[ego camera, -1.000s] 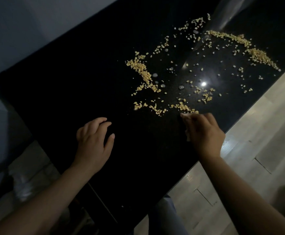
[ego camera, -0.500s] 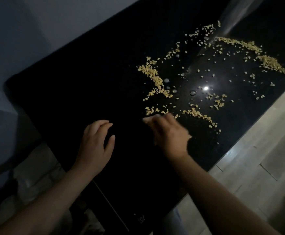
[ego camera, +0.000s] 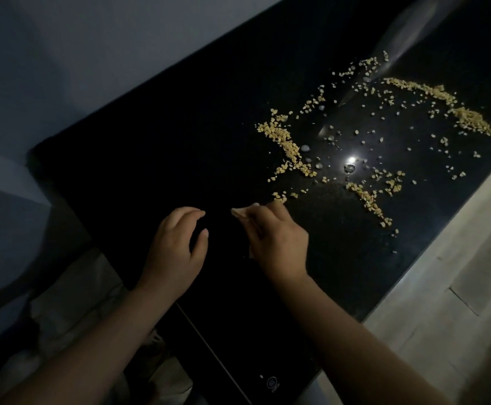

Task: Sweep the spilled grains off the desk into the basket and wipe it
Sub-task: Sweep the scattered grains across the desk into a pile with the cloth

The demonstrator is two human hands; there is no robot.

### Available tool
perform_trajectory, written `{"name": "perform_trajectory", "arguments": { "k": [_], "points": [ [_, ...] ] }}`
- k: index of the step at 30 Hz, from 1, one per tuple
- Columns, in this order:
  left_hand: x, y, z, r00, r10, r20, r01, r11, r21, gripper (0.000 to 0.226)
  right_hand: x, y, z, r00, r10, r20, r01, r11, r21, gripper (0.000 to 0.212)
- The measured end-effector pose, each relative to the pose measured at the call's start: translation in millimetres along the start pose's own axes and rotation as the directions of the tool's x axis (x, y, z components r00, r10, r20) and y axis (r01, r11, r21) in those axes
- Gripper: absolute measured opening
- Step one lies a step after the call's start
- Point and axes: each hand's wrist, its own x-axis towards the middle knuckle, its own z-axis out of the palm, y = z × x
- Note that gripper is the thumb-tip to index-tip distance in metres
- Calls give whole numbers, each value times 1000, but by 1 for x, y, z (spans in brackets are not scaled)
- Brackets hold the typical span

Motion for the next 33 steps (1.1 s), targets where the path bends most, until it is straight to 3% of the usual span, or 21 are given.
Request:
{"name": "perform_trajectory", "arguments": {
  "k": [4, 10, 15, 18, 22, 24, 28, 33],
  "points": [
    [2, -10, -11, 999, 37, 39, -38, 999, 32, 57, 16, 18, 9, 999, -30, -25, 27, 995, -97, 16],
    [12, -13, -6, 996, 20, 90, -36, 985, 171, 64, 70, 87, -49, 928, 299, -222, -346, 913, -216, 28],
    [22, -3, 7, 997, -36, 64, 19, 969, 248, 63, 63, 47, -40, 974, 165, -156, -177, 982, -66, 27],
    [25, 3, 10, 996, -78, 48, 62, 958, 279, 62, 63, 25, -11, 999, 33, -14, -33, 999, 3, 20],
    [30, 9, 13, 991, -131, 16, 121, 948, 294, 65, 79, 40, -3, 996, -75, 53, 77, 996, -35, 29],
    [35, 10, 15, 988, -151, 7, 143, 946, 291, 66, 91, 63, -16, 999, -34, 32, 36, 995, -96, 32],
    [46, 13, 21, 981, -191, -34, 192, 926, 325, 66, 118, 104, -52, 971, 192, -141, -214, 963, -166, 26],
    [52, 14, 23, 974, -221, -53, 226, 918, 327, 64, 117, 57, -43, 993, 80, -89, -81, 997, -6, 24]
  ]
}}
